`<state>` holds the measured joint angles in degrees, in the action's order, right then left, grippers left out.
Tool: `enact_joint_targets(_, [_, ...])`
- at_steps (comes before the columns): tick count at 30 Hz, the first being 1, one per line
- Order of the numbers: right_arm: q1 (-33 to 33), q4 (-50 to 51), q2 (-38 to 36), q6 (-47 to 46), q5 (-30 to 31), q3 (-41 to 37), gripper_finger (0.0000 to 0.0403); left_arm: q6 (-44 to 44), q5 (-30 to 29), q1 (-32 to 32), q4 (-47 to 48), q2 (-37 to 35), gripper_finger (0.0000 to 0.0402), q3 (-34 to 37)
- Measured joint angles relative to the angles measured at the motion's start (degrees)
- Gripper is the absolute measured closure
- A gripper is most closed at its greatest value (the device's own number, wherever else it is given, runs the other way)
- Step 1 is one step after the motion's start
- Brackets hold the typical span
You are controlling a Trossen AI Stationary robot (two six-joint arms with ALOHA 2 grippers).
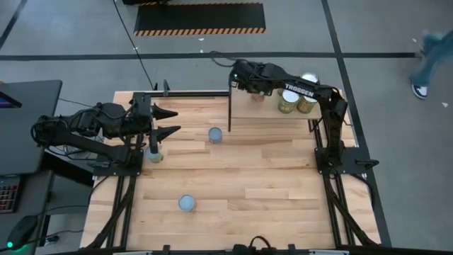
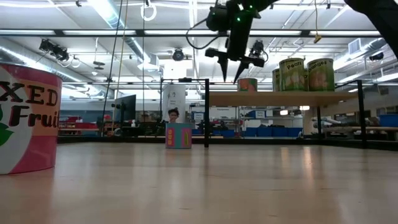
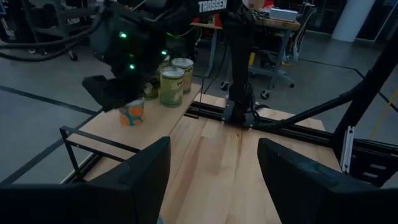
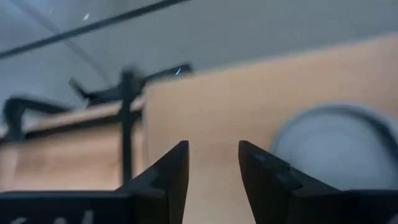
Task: Pick and place cans onto a shelf
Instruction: Put the small canned oranges on the shelf
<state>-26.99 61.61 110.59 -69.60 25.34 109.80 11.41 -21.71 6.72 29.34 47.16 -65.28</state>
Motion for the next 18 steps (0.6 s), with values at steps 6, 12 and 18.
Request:
enact_joint_targets(6, [-1.87, 0.71, -0.36, 8.97, -1.32, 2.1, 0.0266, 1.5, 0.0, 0.0, 0.12, 0.0, 0.0155, 0.0])
enact_joint_targets(12, [-1.26, 10.11, -0.81, 15.6, 1.18, 7.23, 0.0278, 1.5, 0.0, 0.0, 0.15, 0.0, 0.0155, 0.0])
enact_joint_targets(18, [-1.12, 17.47, -0.74, 19.06, 0.47, 6.11, 0.0287, 1.44, 0.0, 0.0, 0.15, 0.0, 0.0155, 0.0])
